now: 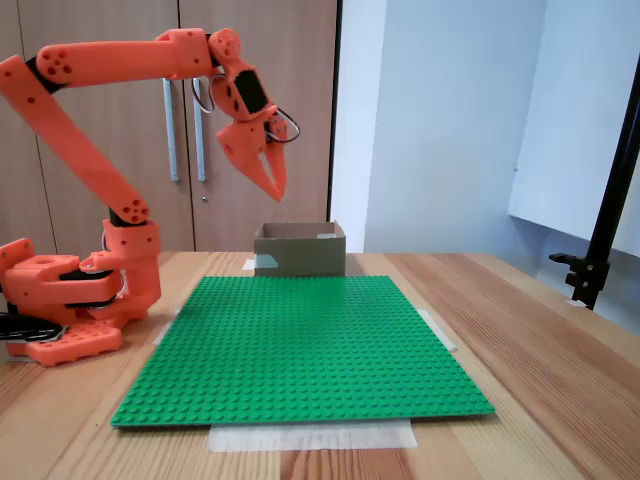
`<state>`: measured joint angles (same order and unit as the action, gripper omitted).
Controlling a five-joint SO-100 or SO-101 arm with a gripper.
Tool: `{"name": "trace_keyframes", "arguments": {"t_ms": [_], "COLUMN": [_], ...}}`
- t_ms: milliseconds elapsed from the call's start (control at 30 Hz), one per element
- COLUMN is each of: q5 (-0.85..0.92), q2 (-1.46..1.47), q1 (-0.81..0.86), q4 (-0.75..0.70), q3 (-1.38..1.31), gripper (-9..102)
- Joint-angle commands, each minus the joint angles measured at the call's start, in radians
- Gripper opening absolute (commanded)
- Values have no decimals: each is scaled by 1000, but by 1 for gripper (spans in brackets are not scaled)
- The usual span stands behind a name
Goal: Pick the red lego block and put it in the box.
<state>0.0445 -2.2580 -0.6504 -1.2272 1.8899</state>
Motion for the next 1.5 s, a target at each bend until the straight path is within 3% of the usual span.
{"name": "trace_keyframes", "arguments": {"t_ms": [0,300,567,1000,1467], "q5": [28,130,86,51,84], "q2": [-155,-468,-667,-704,-716], "q1": [43,130,264,387,592], "q4": [34,35,54,153,359], "q3": [72,334,522,638,804], "gripper": [-1,-1,-1,-1,-1]}}
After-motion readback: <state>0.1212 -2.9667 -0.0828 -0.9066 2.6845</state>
